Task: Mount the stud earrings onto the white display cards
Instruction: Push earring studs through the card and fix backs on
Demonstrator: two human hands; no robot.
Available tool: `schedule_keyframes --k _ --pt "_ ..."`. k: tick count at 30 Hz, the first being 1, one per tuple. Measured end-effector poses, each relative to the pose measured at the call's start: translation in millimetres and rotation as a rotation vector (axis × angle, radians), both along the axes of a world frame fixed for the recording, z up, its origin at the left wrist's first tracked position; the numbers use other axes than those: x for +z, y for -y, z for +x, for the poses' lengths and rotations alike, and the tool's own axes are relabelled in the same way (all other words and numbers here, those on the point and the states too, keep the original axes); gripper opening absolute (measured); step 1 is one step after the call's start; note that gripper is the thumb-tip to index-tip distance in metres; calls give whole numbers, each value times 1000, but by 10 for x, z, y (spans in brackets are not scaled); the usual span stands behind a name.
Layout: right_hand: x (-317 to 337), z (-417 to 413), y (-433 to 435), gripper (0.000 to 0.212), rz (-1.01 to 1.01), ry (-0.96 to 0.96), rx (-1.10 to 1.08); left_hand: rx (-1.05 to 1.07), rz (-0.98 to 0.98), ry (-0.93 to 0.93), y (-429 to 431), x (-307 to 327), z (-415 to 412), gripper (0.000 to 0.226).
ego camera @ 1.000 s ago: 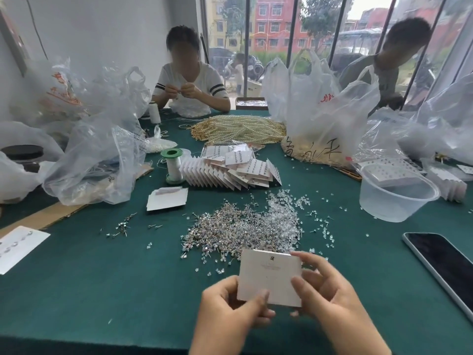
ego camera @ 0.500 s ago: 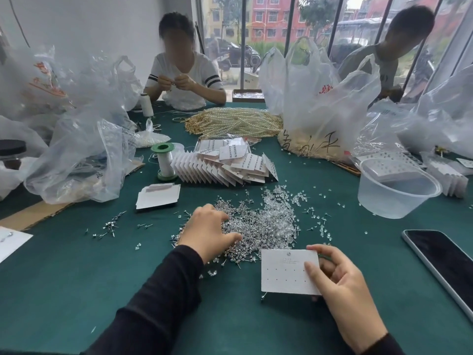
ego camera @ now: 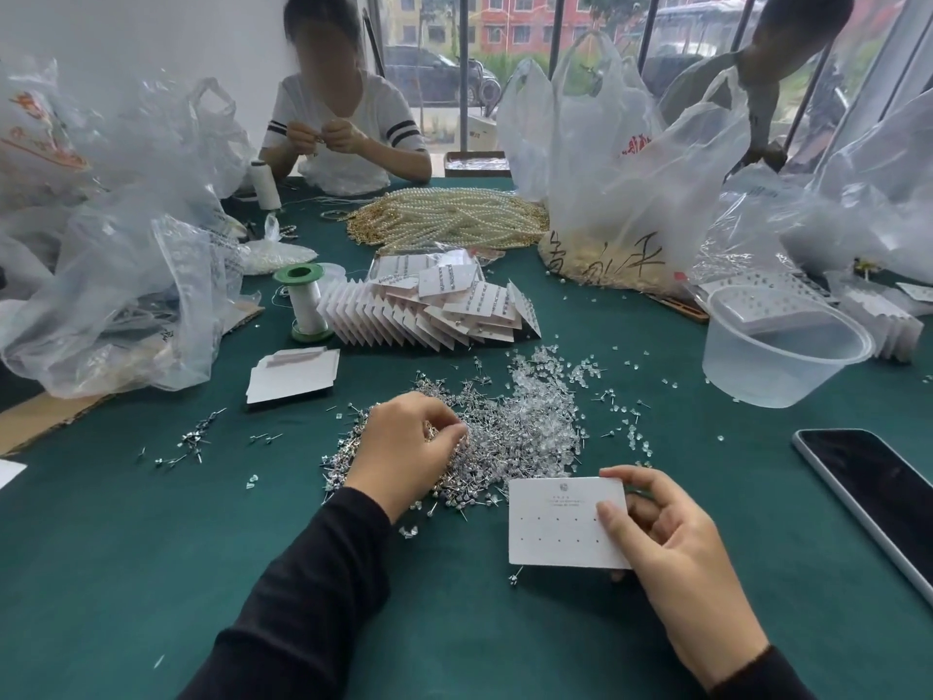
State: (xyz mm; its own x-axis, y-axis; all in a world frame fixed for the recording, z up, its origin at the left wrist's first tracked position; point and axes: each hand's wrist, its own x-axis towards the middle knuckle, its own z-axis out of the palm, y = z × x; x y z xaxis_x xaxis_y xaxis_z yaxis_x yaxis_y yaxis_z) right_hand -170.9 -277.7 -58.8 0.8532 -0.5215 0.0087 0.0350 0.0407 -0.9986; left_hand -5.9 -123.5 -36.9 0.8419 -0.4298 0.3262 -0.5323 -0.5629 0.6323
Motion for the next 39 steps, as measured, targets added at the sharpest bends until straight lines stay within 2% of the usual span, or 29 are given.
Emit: schedule_keyframes --k 10,14,17,19,23,26,30,36,39 --pt "-15 7 10 19 20 31 -1 3 -31 -23 8 -8 -83 6" --pt "-10 6 10 19 18 34 4 3 187 90 53 4 -42 17" --pt "-7 9 9 20 10 28 7 -92 363 71 183 39 -2 33" --pt "-4 7 11 20 9 26 8 -126 415 41 279 58 3 30" --pt "-2 -5 15 19 6 22 8 -147 280 40 315 20 -11 11" --pt "-8 1 18 20 6 19 6 -132 133 52 276 4 -20 7" --pt "-8 -1 16 20 24 23 0 -98 -41 -32 219 20 -37 4" --pt "1 -9 18 20 25 16 5 -62 103 65 268 -55 9 13" --pt "3 -2 17 19 44 17 10 -101 206 97 358 -85 5 26"
